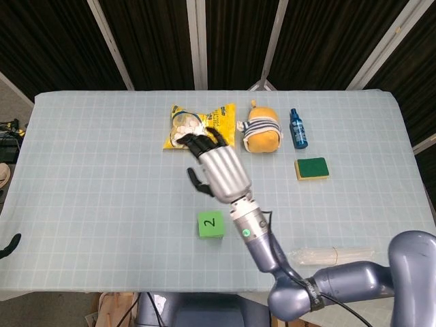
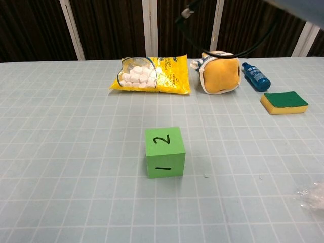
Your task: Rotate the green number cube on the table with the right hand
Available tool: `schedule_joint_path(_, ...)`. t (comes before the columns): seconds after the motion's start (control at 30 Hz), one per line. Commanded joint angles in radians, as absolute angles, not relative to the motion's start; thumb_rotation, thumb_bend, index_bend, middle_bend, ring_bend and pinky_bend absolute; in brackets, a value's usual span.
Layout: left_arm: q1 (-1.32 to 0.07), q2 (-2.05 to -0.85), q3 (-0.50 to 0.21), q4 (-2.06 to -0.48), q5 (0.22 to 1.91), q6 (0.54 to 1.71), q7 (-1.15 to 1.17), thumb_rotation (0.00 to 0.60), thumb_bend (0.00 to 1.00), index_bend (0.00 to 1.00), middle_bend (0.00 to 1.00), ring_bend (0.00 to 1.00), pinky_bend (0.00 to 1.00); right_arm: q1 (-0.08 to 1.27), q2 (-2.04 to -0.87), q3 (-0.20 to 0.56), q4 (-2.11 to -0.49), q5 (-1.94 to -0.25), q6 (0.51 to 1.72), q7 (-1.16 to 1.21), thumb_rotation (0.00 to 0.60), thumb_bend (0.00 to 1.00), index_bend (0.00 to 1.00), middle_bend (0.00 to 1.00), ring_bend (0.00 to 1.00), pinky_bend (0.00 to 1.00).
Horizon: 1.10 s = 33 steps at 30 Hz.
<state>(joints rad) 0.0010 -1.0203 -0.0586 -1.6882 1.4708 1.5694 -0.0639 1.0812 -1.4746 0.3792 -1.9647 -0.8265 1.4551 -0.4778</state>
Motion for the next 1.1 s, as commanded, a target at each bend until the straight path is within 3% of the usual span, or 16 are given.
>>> schedule_joint_path(0.03, 0.004, -1.023, -0.059, -1.690, 1.469, 1.574, -0.059, 0.600, 0.36, 0.02, 0.00, 0.00, 0.00, 0.782, -1.255, 0.392, -1.944, -0.735, 1.476, -0.304, 0.600, 0.46, 0.23, 0.21, 0.22, 0.09)
schedule_joint_path(0.2, 0.009, -1.031, -0.063, -1.696, 1.462, 1.586, -0.039, 0.600, 0.36, 0.02, 0.00, 0.00, 0.00, 0.628, -1.149, 0.227, -2.027, -0.991, 1.508, -0.233, 0.600, 0.43, 0.21, 0.18, 0.20, 0.09)
schedule_joint_path(0.27, 0.010, -1.033, -0.061, -1.698, 1.466, 1.587, -0.033, 0.600, 0.36, 0.02, 0.00, 0.00, 0.00, 0.564, -1.109, 0.122, -2.045, -1.125, 1.527, -0.251, 0.600, 0.40, 0.19, 0.14, 0.14, 0.09)
schedule_joint_path(0.37, 0.012, -1.034, -0.061, -1.695, 1.473, 1.594, -0.034, 0.600, 0.36, 0.02, 0.00, 0.00, 0.00, 0.468, -1.077, -0.015, -2.021, -1.296, 1.577, -0.292, 0.600, 0.39, 0.18, 0.10, 0.06, 0.08)
schedule_joint_path(0.47, 0.012, -1.037, -0.062, -1.692, 1.476, 1.597, -0.034, 0.600, 0.36, 0.02, 0.00, 0.00, 0.00, 0.365, -1.099, -0.087, -1.963, -1.416, 1.674, -0.263, 0.600, 0.39, 0.18, 0.10, 0.04, 0.05)
schedule_joint_path(0.7, 0.010, -1.033, -0.061, -1.683, 1.482, 1.594, -0.054, 0.600, 0.36, 0.03, 0.00, 0.00, 0.00, 0.219, -1.169, -0.162, -1.727, -1.525, 1.763, -0.333, 0.600, 0.31, 0.13, 0.07, 0.00, 0.00)
schedule_joint_path(1.1, 0.003, -1.038, -0.049, -1.670, 1.511, 1.588, -0.027, 0.600, 0.36, 0.05, 0.00, 0.00, 0.00, 0.163, -1.167, -0.130, -1.693, -1.505, 1.690, -0.325, 0.600, 0.31, 0.11, 0.06, 0.00, 0.00)
